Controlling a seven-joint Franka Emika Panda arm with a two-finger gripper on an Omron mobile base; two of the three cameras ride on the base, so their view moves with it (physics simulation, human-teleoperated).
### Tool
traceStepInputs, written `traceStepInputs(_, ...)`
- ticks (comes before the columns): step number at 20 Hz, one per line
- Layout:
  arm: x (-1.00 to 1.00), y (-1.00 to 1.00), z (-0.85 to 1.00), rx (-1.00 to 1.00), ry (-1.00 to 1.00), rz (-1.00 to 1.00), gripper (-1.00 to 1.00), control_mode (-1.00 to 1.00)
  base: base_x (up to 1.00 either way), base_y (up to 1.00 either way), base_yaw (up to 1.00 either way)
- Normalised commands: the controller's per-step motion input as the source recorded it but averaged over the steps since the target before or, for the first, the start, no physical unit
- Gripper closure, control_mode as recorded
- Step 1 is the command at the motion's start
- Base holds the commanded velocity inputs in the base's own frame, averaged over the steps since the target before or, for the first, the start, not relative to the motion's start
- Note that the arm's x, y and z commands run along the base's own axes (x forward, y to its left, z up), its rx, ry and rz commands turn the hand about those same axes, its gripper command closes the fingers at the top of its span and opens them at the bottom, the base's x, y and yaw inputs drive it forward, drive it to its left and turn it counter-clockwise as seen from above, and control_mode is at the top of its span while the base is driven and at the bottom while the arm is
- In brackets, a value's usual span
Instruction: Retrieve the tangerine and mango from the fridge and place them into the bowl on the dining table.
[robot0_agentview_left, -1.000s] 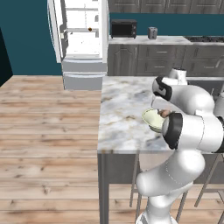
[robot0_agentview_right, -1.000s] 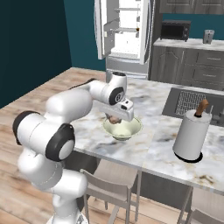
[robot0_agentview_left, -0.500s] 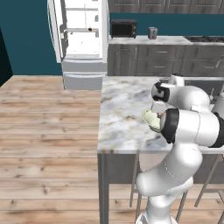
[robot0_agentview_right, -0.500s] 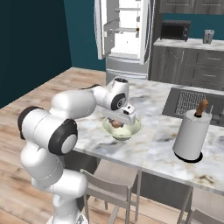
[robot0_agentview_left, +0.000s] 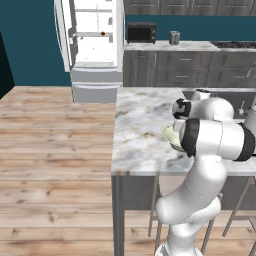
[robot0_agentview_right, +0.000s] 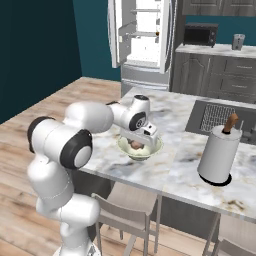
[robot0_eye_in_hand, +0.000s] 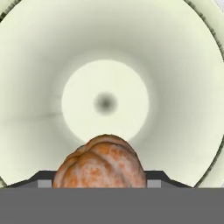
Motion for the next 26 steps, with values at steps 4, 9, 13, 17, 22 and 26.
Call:
traceStepInputs(4,0.19,-0.06,-0.21,0.0,0.0,0.0,1.0,-1.0,0.0,0.0,0.0)
traceStepInputs(9,0.29,-0.07,-0.2,0.0,0.0,0.0,-1.0,-1.0,0.0,0.0,0.0)
traceStepInputs(13,0.39,-0.08,-0.16,0.0,-0.02,0.0,-1.0,-1.0,0.0,0.0,0.0)
traceStepInputs(17,0.27,-0.07,-0.05,0.0,-0.01,0.0,-1.0,-1.0,0.0,0.0,0.0)
traceStepInputs(22,-0.02,-0.01,0.21,0.0,-0.01,0.0,-1.0,-1.0,0.0,0.0,0.0)
traceStepInputs(26,-0.37,0.0,0.88,0.0,-0.02,0.0,-1.0,-1.0,0.0,0.0,0.0)
